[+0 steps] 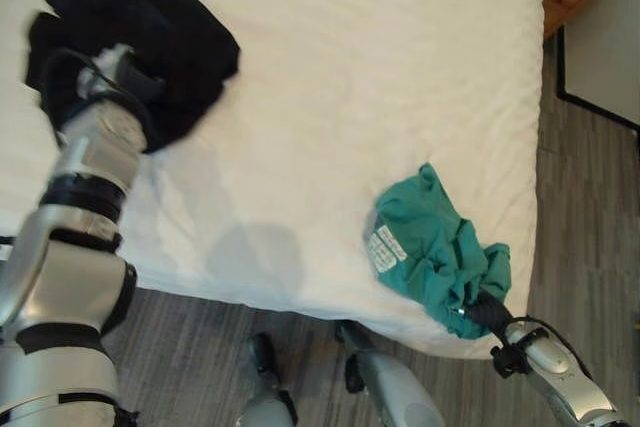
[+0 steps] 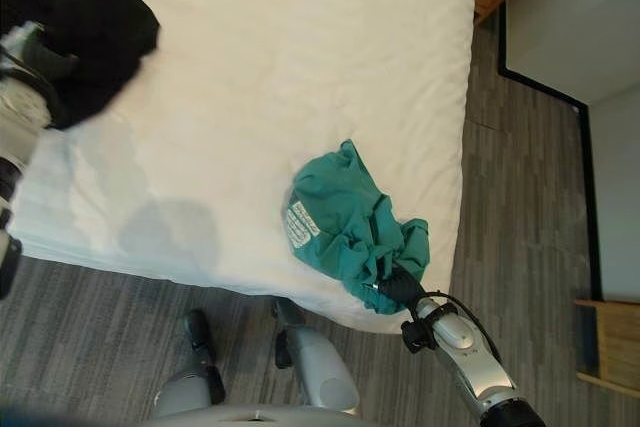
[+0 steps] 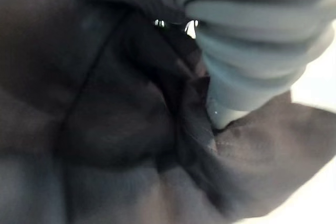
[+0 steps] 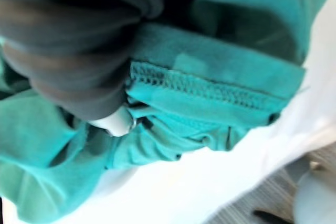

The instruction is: Pick up bed clothes into laundry basket.

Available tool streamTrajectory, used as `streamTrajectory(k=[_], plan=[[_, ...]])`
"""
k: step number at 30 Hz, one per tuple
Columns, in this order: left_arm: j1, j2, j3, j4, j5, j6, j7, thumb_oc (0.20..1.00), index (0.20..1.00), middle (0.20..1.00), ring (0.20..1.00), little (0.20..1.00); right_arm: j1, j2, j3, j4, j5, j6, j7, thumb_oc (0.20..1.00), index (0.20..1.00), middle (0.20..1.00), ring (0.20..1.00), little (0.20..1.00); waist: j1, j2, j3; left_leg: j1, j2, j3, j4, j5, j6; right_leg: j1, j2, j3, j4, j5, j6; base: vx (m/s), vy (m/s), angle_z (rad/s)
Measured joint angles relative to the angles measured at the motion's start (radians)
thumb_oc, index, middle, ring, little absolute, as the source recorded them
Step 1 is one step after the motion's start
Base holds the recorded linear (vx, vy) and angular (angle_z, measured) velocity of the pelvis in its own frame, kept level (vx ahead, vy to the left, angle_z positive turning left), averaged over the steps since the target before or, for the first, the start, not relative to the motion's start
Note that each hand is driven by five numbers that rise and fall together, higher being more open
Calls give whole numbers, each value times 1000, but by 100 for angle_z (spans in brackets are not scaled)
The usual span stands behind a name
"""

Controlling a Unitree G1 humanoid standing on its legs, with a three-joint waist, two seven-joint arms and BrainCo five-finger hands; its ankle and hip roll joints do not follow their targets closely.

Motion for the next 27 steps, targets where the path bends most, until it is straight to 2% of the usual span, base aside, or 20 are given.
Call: streamTrajectory(k=[1, 2, 3, 4, 5, 6, 7, 8, 9, 12, 14, 18, 19, 23, 25, 27], plan=[[81, -15, 33, -78, -20, -18, 0, 200, 200, 200, 200, 200, 22, -1, -23, -7, 0, 1, -2, 200, 200, 200, 200, 200, 1, 16, -3, 15, 0, -2, -8, 0, 0, 11, 2, 0, 0, -2, -2, 140, 85, 7], [303, -61, 162, -269, -91, -40, -14, 200, 200, 200, 200, 200, 35, 13, -91, -36, 0, 21, -3, 200, 200, 200, 200, 200, 20, 64, -3, 59, -2, -13, -28, -1, 0, 51, -1, -9, 0, -17, -4, 115, 87, 9], [390, -104, 203, -329, -116, -58, -19, 200, 200, 200, 200, 200, 58, 28, -139, -49, 2, 15, -12, 200, 200, 200, 200, 200, 22, 83, -8, 76, -3, -13, -31, -1, -1, 67, 1, -7, 0, -19, -5, 107, 68, 16], [441, -129, 201, -347, -148, -66, -31, 200, 200, 200, 200, 200, 64, 29, -164, -51, 3, 15, -23, 200, 200, 200, 200, 200, 44, 110, -18, 85, -5, -20, -32, -2, 0, 80, -3, -17, 0, -24, -2, 114, 62, 8], [598, -196, 301, -446, -230, -73, -57, 200, 200, 200, 200, 200, 35, 51, -225, -70, 11, 32, -38, 200, 200, 200, 200, 200, 51, 143, -22, 124, -5, -20, -33, -10, 0, 117, -4, -15, 0, -40, 4, 110, 48, 7], [598, -196, 301, -446, -230, -73, -57, 200, 200, 200, 200, 200, 35, 51, -225, -70, 11, 32, -38, 200, 200, 200, 200, 200, 51, 143, -22, 124, -5, -20, -33, -10, 0, 117, -4, -15, 0, -40, 4, 52, 31, 2], [718, -244, 321, -518, -309, -79, -76, 200, 200, 200, 200, 200, -2, 68, -297, -98, 52, 32, -65, 200, 200, 200, 200, 200, 70, 184, -39, 168, -4, -21, -33, -21, 2, 162, -4, -17, -1, -52, 5, 33, -15, 5], [736, -261, 323, -523, -340, -88, -77, 200, 200, 200, 200, 200, -15, 58, -302, -108, 74, 31, -77, 200, 200, 200, 200, 200, 78, 197, -49, 176, -4, -22, -33, -24, 3, 172, -4, -19, -1, -54, 6, 7, -9, 11], [765, -308, 346, -534, -422, -107, -77, 200, 200, 200, 200, 200, -68, 54, -320, -118, 121, 25, -91, 200, 200, 200, 200, 200, 106, 223, -79, 186, -4, -27, -33, -28, 5, 186, -9, -23, -1, -61, 6, 20, -7, 14], [805, -355, 386, -582, -502, -123, -73, 200, 200, 200, 200, 200, -131, 64, -320, -144, 162, 22, -114, 200, 200, 200, 200, 200, 117, 239, -114, 191, -7, -42, -33, -25, 9, 194, -11, -33, 0, -62, 5, -4, -9, 13], [838, -401, 412, -658, -601, -138, -70, 200, 200, 200, 200, 200, -149, 71, -319, -226, 241, 21, -123, 200, 200, 200, 200, 200, 127, 248, -121, 220, -6, -50, -33, -19, 12, 226, -11, -38, 0, -59, 8, 13, -24, 9], [839, -408, 440, -737, -660, -150, -70, 200, 200, 200, 200, 200, -161, 96, -317, -316, 308, 11, -123, 200, 200, 200, 200, 200, 124, 247, -139, 245, -4, -60, -33, -19, 12, 259, -12, -49, 0, -64, 7, 15, -30, 10], [852, -474, 490, -819, -687, -173, -68, 200, 200, 200, 200, 200, -149, 110, -325, -359, 317, 7, -127, 200, 200, 200, 200, 200, 124, 247, -162, 259, -3, -70, -33, -24, 19, 279, -15, -60, 0, -70, 8, 8, -33, 20], [957, -645, 535, -921, -727, -217, -70, 200, 200, 200, 200, 200, -94, 175, -321, -383, 318, -2, -118, 200, 200, 200, 200, 200, 125, 255, -196, 271, -6, -67, -33, -24, 18, 283, -15, -58, 0, -76, 1, 2, -12, 0], [1044, -716, 484, -864, -758, -232, -75, 200, 200, 200, 200, 200, 0, 210, -316, -328, 327, -3, -120, 200, 200, 200, 200, 200, 128, 268, -206, 280, -6, -69, -33, -29, 26, 294, -17, -60, 0, -79, 1, 7, -49, 2], [1094, -736, 456, -759, -775, -197, -82, 200, 200, 200, 200, 200, 79, 242, -308, -292, 327, 23, -119, 200, 200, 200, 200, 200, 127, 272, -202, 276, -3, -72, -33, -34, 31, 289, -17, -60, 17, -83, 1, -41, -39, 4]])
